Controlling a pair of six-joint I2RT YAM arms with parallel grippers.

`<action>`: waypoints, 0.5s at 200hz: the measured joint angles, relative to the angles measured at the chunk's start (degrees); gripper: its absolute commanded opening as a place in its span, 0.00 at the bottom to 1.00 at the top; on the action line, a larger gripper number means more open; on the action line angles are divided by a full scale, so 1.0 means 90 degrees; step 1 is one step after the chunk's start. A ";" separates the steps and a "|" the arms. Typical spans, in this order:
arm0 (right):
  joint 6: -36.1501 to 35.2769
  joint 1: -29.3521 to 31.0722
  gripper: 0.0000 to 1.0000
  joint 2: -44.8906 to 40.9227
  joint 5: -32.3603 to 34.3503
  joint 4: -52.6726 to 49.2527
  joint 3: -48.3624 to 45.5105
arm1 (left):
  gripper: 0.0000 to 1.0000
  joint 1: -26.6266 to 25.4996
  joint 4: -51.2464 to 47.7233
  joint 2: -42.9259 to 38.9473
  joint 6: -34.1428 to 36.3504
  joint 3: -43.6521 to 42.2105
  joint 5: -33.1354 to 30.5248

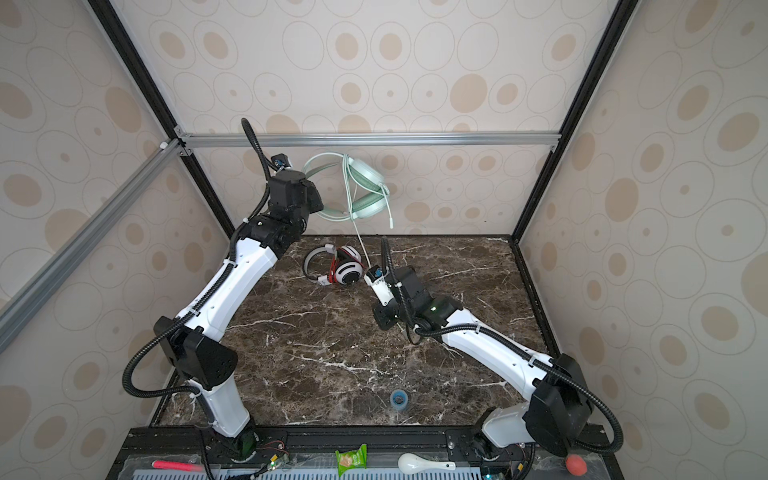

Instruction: Wrap the headphones

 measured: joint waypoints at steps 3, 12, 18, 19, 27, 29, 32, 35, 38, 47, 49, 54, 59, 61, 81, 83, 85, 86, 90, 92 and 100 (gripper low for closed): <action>-0.0022 0.0022 0.00 0.0000 0.0019 -0.0039 0.0032 | 0.00 0.0000 0.0000 0.0002 0.0039 -0.0010 -0.0022; -0.0104 0.0100 0.00 -0.0002 0.0073 -0.0160 0.0165 | 0.00 0.0000 0.0002 0.0007 0.0153 -0.0070 -0.0090; -0.0165 0.0141 0.00 -0.0010 0.0112 -0.0238 0.0262 | 0.00 0.0000 0.0002 0.0007 0.0228 -0.0117 -0.0138; -0.0170 0.0143 0.00 -0.0010 0.0119 -0.0245 0.0272 | 0.00 0.0000 0.0005 0.0007 0.0248 -0.0131 -0.0151; -0.0243 0.0185 0.00 -0.0024 0.0170 -0.0330 0.0396 | 0.00 0.0000 0.0010 0.0007 0.0347 -0.0206 -0.0223; -0.0262 0.0194 0.00 -0.0032 0.0180 -0.0352 0.0425 | 0.00 0.0000 0.0010 0.0007 0.0372 -0.0226 -0.0240; -0.0299 0.0202 0.00 -0.0039 0.0199 -0.0381 0.0469 | 0.00 0.0000 0.0012 0.0007 0.0415 -0.0260 -0.0272; -0.0325 0.0209 0.00 -0.0049 0.0216 -0.0420 0.0517 | 0.00 0.0000 0.0019 0.0007 0.0444 -0.0289 -0.0294; -0.0362 0.0214 0.00 -0.0058 0.0233 -0.0452 0.0556 | 0.00 -0.0005 0.0019 0.0007 0.0505 -0.0325 -0.0338; -0.0457 0.0219 0.00 -0.0080 0.0308 -0.0534 0.0675 | 0.00 -0.0027 0.0034 0.0010 0.0644 -0.0423 -0.0432; -0.0474 0.0219 0.00 -0.0083 0.0325 -0.0561 0.0704 | 0.00 -0.0032 0.0032 0.0012 0.0675 -0.0442 -0.0457; -0.0529 0.0219 0.00 -0.0087 0.0357 -0.0617 0.0772 | 0.00 -0.0058 0.0044 0.0017 0.0767 -0.0491 -0.0520; -0.0595 0.0219 0.00 -0.0087 0.0391 -0.0685 0.0850 | 0.00 -0.0085 0.0049 0.0019 0.0877 -0.0549 -0.0580; -0.0612 0.0219 0.00 -0.0087 0.0408 -0.0709 0.0879 | 0.00 -0.0097 0.0053 0.0019 0.0908 -0.0568 -0.0602; -0.0872 0.0219 0.00 -0.0078 0.0571 -0.1044 0.1234 | 0.00 -0.0257 0.0160 0.0019 0.1297 -0.0845 -0.0833; -0.0889 0.0219 0.00 -0.0073 0.0588 -0.1076 0.1277 | 0.00 -0.0274 0.0170 0.0019 0.1341 -0.0874 -0.0852; -0.0925 0.0219 0.00 -0.0063 0.0607 -0.1120 0.1324 | 0.00 -0.0296 0.0187 0.0019 0.1389 -0.0908 -0.0869; -0.0930 0.0219 0.00 -0.0063 0.0610 -0.1129 0.1338 | 0.00 -0.0311 0.0202 0.0019 0.1411 -0.0930 -0.0884; -0.0984 0.0219 0.00 -0.0049 0.0646 -0.1188 0.1430 | 0.00 -0.0342 0.0226 0.0019 0.1469 -0.0981 -0.0913; -0.1022 0.0221 0.00 -0.0041 0.0661 -0.1224 0.1484 | 0.00 -0.0364 0.0245 0.0019 0.1515 -0.1015 -0.0930; -0.1117 0.0221 0.00 -0.0002 0.0738 -0.1328 0.1666 | 0.00 -0.0449 0.0306 0.0019 0.1668 -0.1154 -0.0969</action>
